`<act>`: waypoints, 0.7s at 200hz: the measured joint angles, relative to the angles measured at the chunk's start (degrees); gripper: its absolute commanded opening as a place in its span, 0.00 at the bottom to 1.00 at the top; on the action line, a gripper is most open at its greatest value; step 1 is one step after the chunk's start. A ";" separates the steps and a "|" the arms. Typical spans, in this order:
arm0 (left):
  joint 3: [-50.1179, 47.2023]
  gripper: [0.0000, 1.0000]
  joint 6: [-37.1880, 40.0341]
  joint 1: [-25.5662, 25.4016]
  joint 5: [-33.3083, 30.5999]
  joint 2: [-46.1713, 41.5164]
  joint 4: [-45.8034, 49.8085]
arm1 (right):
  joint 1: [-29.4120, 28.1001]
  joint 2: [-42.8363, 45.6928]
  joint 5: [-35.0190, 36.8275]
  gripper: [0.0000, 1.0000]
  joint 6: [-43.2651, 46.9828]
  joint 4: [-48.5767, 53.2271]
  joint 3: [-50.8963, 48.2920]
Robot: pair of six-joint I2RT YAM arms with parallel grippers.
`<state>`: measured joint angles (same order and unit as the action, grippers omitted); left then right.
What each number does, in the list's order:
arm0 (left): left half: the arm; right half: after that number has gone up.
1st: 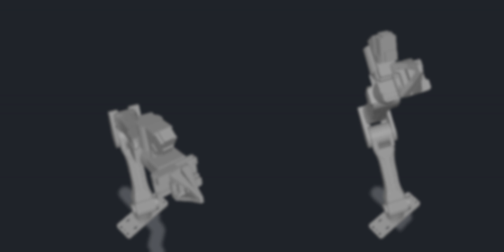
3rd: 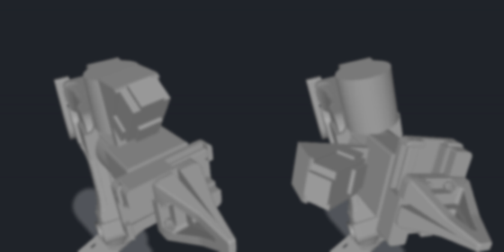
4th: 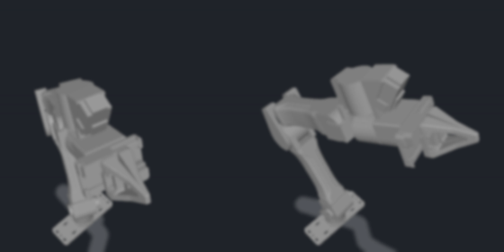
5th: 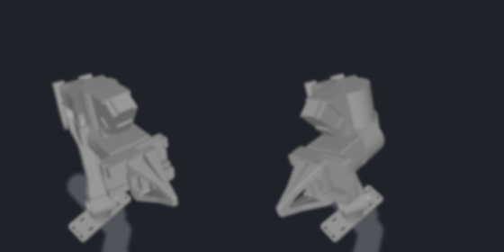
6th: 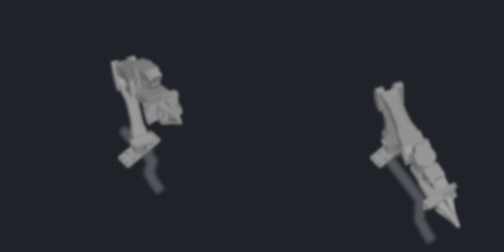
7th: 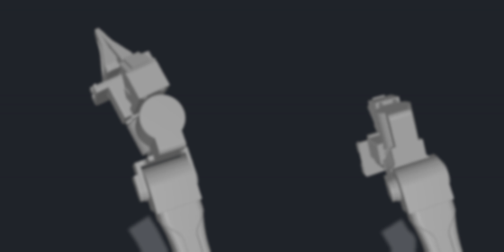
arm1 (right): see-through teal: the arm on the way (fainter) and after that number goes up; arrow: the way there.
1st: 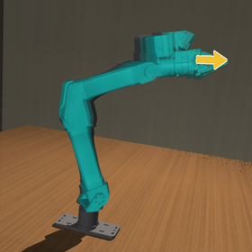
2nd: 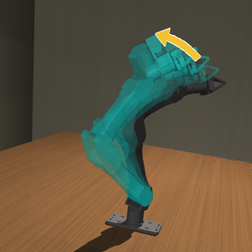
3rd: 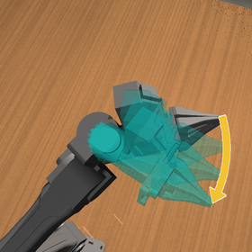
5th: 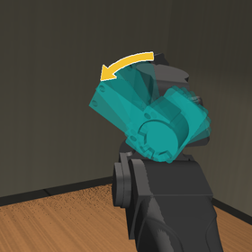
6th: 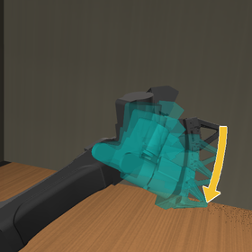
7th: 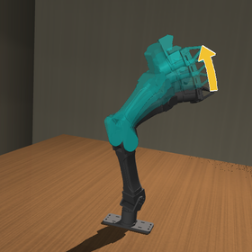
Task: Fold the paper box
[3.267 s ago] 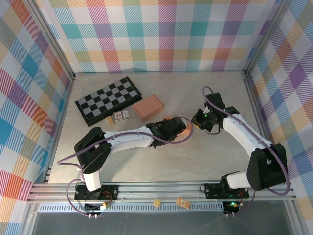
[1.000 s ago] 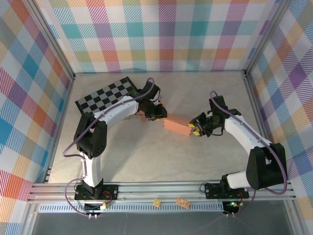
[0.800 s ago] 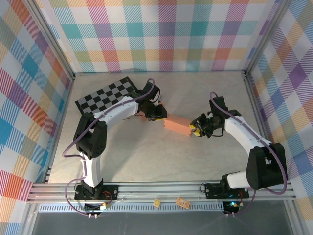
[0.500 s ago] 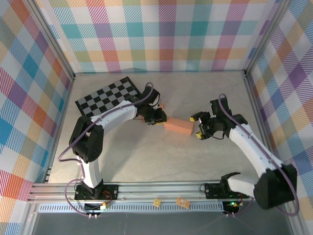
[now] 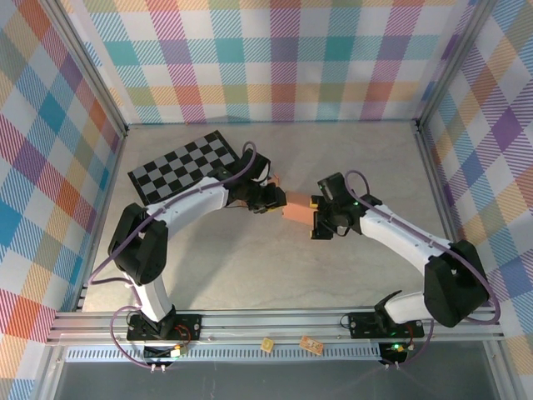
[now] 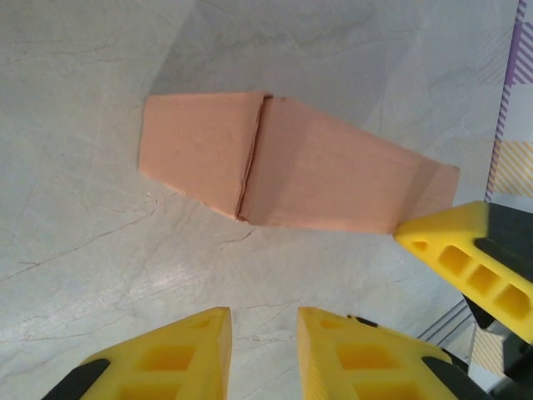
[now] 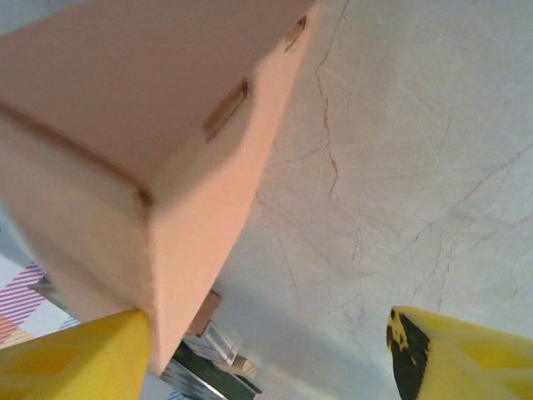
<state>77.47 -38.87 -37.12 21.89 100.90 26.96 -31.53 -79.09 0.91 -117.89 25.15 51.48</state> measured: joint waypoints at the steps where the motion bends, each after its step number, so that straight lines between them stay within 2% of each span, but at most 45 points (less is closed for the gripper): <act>1: -0.09 0.27 -0.04 0.00 0.00 -0.07 -0.02 | -0.02 0.00 0.02 0.70 0.04 -0.26 -0.02; 33: -1.66 0.27 -0.15 0.02 -0.09 -2.71 1.03 | -1.33 1.29 1.68 0.66 -0.63 -3.41 -2.10; 58: -1.66 0.27 -0.61 0.07 -0.61 -5.79 1.18 | -2.16 4.96 4.85 0.81 0.52 -2.80 -4.24; 78: -1.64 0.28 -1.03 0.22 -2.14 -8.28 1.40 | -2.19 5.60 6.91 0.84 1.57 -0.98 -1.81; 103: -2.03 0.29 -1.20 0.70 -6.25 -12.72 1.36 | -2.21 2.89 8.46 0.85 0.17 0.44 4.68; 140: -5.66 0.30 -0.79 2.05 -13.05 -24.28 1.14 | -1.40 -5.05 8.17 0.92 -0.72 1.84 9.70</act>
<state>71.81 -39.66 -35.07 8.84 76.62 28.10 -32.93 -84.14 9.08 -118.61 26.98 61.19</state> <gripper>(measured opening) 0.296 0.884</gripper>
